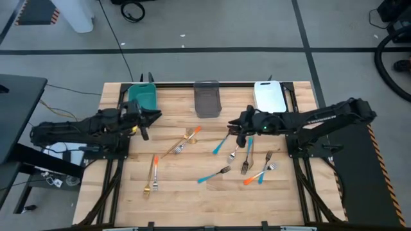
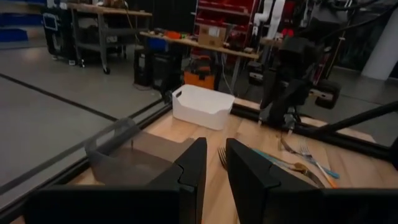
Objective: Sort silverware by color (type)
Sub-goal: Put the top left blue fork into the black bin
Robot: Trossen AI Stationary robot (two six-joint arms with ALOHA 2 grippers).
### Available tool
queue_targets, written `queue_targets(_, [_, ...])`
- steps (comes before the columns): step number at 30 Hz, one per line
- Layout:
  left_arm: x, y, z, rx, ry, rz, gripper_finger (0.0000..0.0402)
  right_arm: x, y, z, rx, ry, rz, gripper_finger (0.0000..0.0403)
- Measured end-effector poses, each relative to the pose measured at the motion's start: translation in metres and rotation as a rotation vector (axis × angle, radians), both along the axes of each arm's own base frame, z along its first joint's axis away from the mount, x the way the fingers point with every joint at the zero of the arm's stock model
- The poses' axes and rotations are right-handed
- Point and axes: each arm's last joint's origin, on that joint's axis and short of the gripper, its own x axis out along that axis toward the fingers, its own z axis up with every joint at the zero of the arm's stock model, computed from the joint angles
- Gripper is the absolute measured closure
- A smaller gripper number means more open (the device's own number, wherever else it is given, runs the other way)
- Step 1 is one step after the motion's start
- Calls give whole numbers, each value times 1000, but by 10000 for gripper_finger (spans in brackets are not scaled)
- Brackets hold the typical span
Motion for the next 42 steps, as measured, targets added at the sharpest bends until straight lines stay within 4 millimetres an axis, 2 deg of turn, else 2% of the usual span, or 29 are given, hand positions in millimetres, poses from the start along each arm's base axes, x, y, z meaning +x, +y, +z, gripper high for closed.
queue_targets(4, [3,0,-1,-1,16,0,333,4,3,-6,36,106,-15,313])
queue_targets(10, [2,0,-1,-1,11,0,333,20,7,-11,81,266,62,313])
queue_targets(17, [2,0,-1,-5,11,1,333,42,16,-15,38,507,171,313])
queue_targets(23, [2,0,-1,-11,14,1,333,55,27,-31,-34,671,316,313])
queue_targets(29, [1,0,-1,-15,53,4,333,55,33,-50,-60,802,425,313])
queue_targets(36, [1,1,11,-36,112,13,333,54,33,-51,-56,823,430,301])
queue_targets(42, [7,1,8,-36,144,12,333,60,36,-58,-86,830,458,278])
